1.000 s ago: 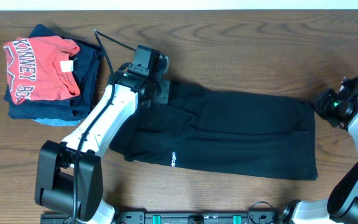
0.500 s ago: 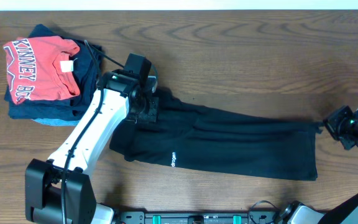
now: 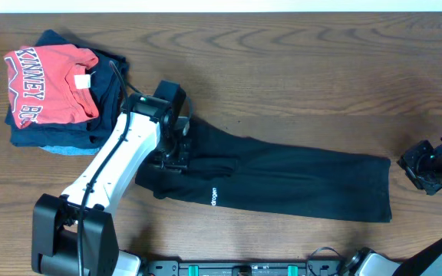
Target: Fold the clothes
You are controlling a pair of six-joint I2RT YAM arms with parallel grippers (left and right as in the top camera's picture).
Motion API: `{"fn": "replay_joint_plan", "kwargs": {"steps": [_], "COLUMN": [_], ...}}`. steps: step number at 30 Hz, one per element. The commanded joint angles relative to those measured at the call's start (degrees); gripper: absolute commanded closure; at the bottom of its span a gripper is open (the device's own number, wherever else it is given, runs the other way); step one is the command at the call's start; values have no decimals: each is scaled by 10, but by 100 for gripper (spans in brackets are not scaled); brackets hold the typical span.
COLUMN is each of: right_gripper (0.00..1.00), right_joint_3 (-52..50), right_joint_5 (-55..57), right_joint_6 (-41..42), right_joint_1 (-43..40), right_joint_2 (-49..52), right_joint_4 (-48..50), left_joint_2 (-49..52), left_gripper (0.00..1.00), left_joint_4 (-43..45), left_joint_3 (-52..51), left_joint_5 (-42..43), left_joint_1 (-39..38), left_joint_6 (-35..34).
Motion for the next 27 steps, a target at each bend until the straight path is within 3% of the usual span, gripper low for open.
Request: {"fn": "replay_joint_plan", "kwargs": {"steps": [1,4,11,17,21,27], "right_gripper": [58,44,26,26,33,37], "right_joint_3": [0,0,0,0,-1,-2], "right_joint_5": [10,21,20,-1,-14,-28], "right_joint_6": [-2,-5,-10,-43,-64,-94], "right_joint_1": [-2,-2,-2,-2,-2,-2], "right_joint_2": [-2,-1,44,122,176,209], "right_joint_4": [1,5,8,6,7,-6], "left_joint_2": [-5,-5,-5,-5,-5,-5], "left_gripper": [65,47,44,49,54,54], "left_joint_4": [-16,-22,-24,40,85,118], "left_joint_3": [-5,-5,-5,-22,-52,-79], "left_joint_5": [-7,-7,-7,-4,-5,-5], "left_joint_1": [3,3,3,-7,-21,-23], "left_joint_6": [5,5,5,5,5,5]}}
